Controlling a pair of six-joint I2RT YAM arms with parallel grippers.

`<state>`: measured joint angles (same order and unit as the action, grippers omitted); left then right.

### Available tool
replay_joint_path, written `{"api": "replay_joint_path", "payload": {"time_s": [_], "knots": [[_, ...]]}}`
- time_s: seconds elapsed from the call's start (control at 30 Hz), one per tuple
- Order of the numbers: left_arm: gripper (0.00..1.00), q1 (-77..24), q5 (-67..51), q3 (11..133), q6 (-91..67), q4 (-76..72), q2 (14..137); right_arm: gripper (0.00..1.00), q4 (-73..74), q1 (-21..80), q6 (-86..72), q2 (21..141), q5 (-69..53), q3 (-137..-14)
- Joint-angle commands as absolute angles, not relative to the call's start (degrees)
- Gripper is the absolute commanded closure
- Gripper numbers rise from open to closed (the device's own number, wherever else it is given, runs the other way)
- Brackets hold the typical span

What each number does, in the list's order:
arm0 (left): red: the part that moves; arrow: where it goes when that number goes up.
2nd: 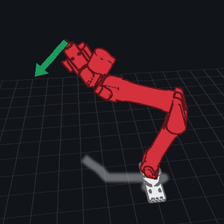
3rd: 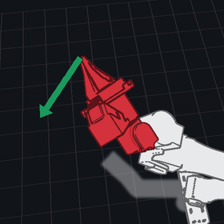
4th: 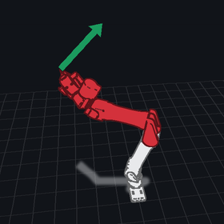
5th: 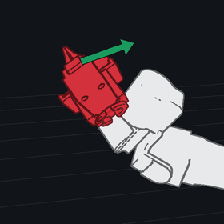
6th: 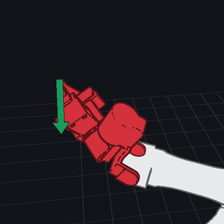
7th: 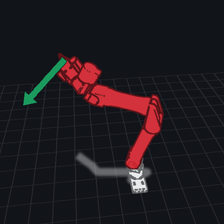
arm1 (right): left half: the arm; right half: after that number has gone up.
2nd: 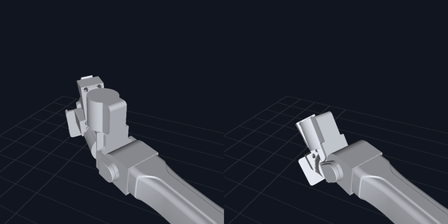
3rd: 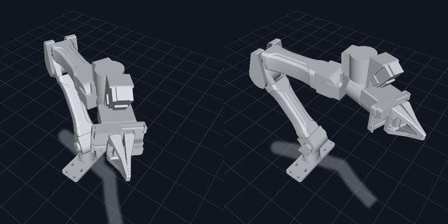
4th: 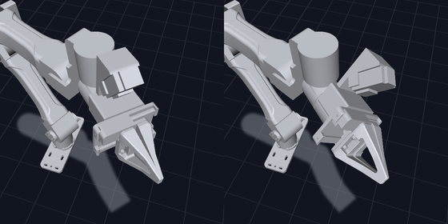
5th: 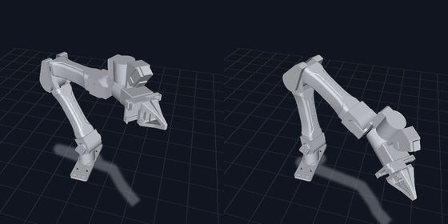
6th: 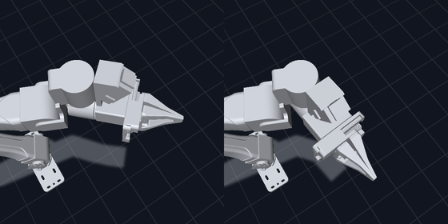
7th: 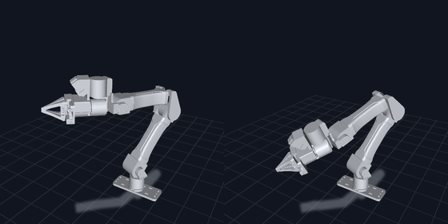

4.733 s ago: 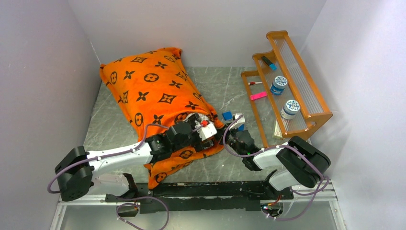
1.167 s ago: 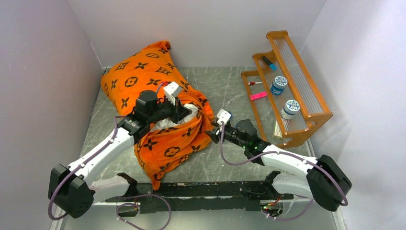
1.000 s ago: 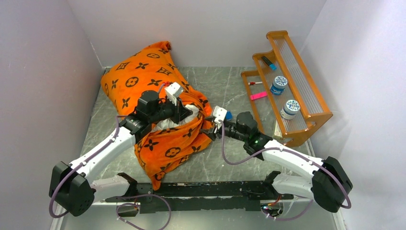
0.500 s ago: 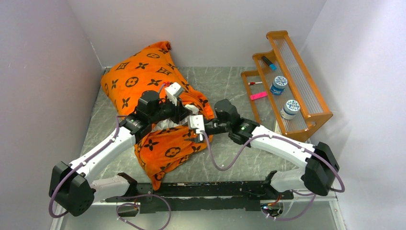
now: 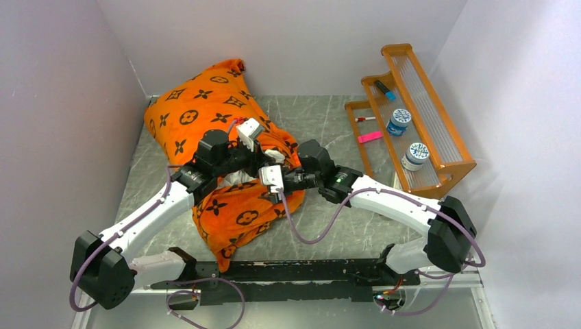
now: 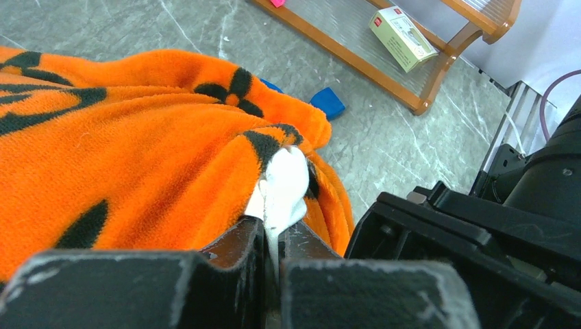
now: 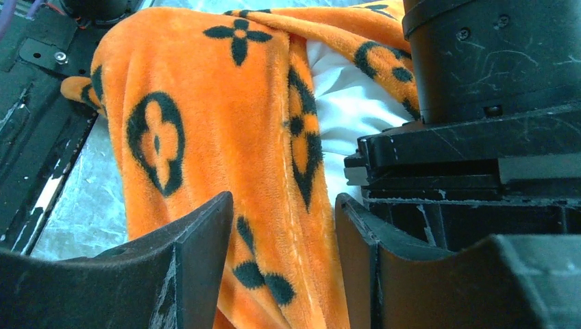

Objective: Remove the pillowcase from the pillow
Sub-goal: Remove the pillow from the pillowcase.

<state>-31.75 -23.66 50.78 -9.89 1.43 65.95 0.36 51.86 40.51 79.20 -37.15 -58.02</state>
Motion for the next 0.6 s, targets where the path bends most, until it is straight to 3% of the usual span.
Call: {"api": "replay_joint_path", "payload": {"time_s": [0.0,0.2,0.27,0.43,0.57], "knots": [[0.95,-31.7,-22.6,54.3,-8.3,-2.5,65.1,0.41,-2.9,52.5,42.0,80.8,-36.0,-60.2],[0.95,-31.8,-21.6,54.1,-8.0,-2.4,64.8,0.46,-0.4,53.4,42.1,83.7,-35.0,-59.9],[0.95,-31.8,-21.3,54.1,-8.1,-2.4,64.8,0.58,2.2,54.3,42.3,84.2,-34.6,-59.8],[0.95,-31.9,-19.5,54.3,-8.2,-1.9,65.2,0.98,6.0,57.4,42.3,82.0,-30.6,-56.8],[0.95,-31.8,-16.8,55.1,-8.0,-0.2,65.6,1.00,8.1,60.2,40.8,78.7,-26.4,-52.5]]}}
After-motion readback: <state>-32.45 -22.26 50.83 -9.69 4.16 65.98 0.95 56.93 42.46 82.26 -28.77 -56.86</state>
